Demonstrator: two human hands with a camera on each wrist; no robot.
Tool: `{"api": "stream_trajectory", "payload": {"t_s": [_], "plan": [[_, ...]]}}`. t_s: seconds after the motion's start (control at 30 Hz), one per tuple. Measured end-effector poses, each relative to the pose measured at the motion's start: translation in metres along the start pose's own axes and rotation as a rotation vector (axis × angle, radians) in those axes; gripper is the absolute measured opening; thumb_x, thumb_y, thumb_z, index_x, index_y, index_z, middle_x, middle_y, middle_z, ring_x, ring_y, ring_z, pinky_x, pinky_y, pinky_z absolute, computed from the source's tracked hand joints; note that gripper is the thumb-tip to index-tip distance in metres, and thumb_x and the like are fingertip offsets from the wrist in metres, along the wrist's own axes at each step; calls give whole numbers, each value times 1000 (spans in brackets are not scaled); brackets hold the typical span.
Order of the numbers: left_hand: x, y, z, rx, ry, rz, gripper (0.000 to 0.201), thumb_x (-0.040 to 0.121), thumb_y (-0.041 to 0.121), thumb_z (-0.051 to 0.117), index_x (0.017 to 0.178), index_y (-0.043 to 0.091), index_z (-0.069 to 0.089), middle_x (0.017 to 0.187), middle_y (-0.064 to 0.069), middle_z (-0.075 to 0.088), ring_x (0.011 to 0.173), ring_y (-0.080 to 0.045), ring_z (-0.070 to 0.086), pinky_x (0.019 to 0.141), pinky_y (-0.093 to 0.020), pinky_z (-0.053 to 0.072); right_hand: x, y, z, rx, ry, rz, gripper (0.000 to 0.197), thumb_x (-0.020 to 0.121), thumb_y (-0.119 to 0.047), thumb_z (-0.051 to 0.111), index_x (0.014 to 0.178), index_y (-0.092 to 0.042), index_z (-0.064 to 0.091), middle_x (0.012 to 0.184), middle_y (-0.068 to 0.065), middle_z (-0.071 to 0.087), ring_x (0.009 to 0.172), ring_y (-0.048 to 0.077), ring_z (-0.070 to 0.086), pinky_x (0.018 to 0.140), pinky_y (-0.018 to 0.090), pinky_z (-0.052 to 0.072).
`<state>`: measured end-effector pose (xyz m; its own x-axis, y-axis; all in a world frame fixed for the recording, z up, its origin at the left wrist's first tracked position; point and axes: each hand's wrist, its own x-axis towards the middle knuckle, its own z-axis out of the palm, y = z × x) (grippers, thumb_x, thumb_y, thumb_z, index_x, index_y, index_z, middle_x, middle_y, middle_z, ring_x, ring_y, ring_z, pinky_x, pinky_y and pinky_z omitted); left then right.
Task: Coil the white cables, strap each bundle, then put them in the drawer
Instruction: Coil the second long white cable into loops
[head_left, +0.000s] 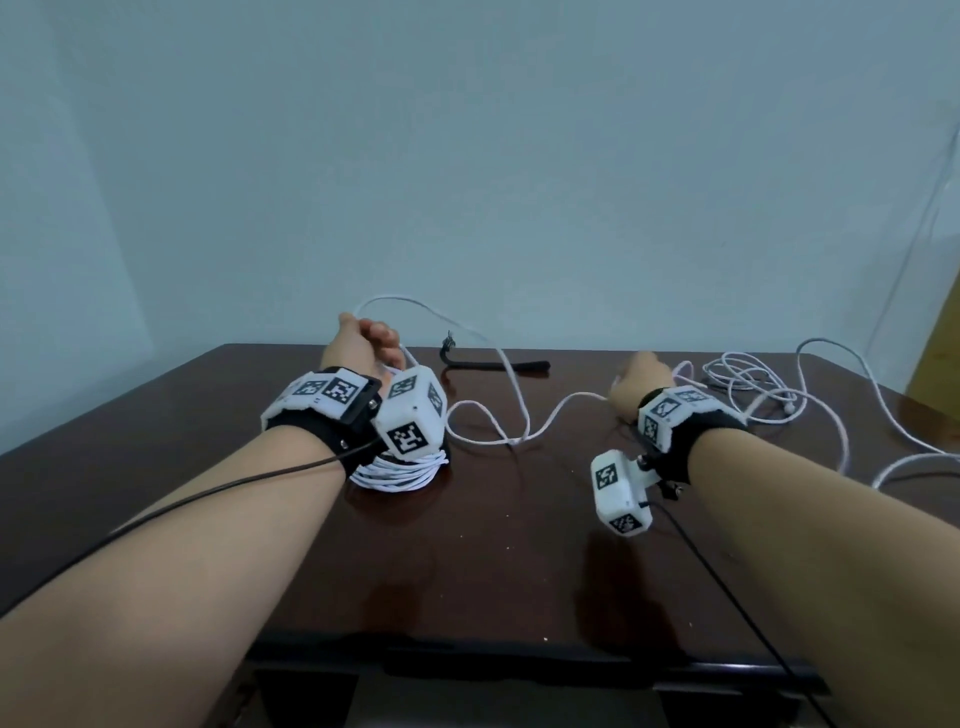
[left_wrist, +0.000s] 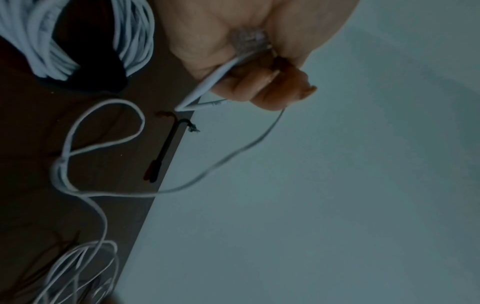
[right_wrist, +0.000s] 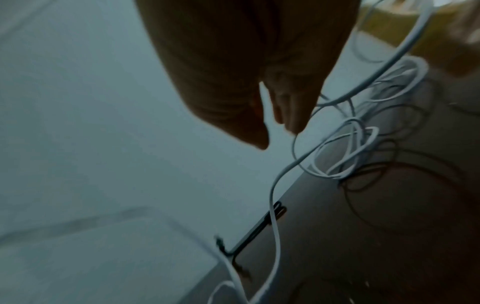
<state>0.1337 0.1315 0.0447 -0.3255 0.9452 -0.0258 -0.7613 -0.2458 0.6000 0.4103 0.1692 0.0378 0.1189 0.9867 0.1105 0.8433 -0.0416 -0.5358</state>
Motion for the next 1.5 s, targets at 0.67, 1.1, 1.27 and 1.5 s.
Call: {"api": "stream_trajectory", "payload": {"t_s": [0.67, 1.1, 1.27, 1.5], "plan": [[-21, -7, 27, 282, -105, 179, 39, 101, 43, 33, 75, 16, 44, 55, 2, 66, 60, -13, 70, 51, -18, 47, -4, -62, 41, -602, 147, -799, 48, 90, -9, 41, 128, -37, 52, 108, 0, 55, 107, 23, 48, 82, 30, 35], [-24, -51, 39, 1165, -257, 361, 39, 101, 38, 38, 89, 9, 60, 93, -15, 69, 83, -29, 68, 76, -40, 57, -27, -71, 16, -198, 106, -1149, 38, 87, -22, 62, 118, -10, 45, 109, 8, 53, 82, 28, 55, 67, 37, 45], [-33, -53, 45, 1350, -399, 299, 42, 102, 40, 34, 75, 12, 50, 61, -11, 66, 41, -15, 53, 44, -20, 37, -23, -64, 4, -69, 105, -907, 43, 78, -41, 70, 91, -18, 37, 86, -2, 48, 69, 22, 45, 61, 31, 37], [-17, -49, 36, 1434, -364, 275, 40, 99, 38, 41, 68, 19, 56, 67, -1, 61, 62, -14, 54, 77, -33, 50, -14, -45, 5, -5, -157, -693, 36, 72, -31, 79, 91, -17, 51, 85, 0, 59, 77, 17, 54, 67, 26, 42]]}}
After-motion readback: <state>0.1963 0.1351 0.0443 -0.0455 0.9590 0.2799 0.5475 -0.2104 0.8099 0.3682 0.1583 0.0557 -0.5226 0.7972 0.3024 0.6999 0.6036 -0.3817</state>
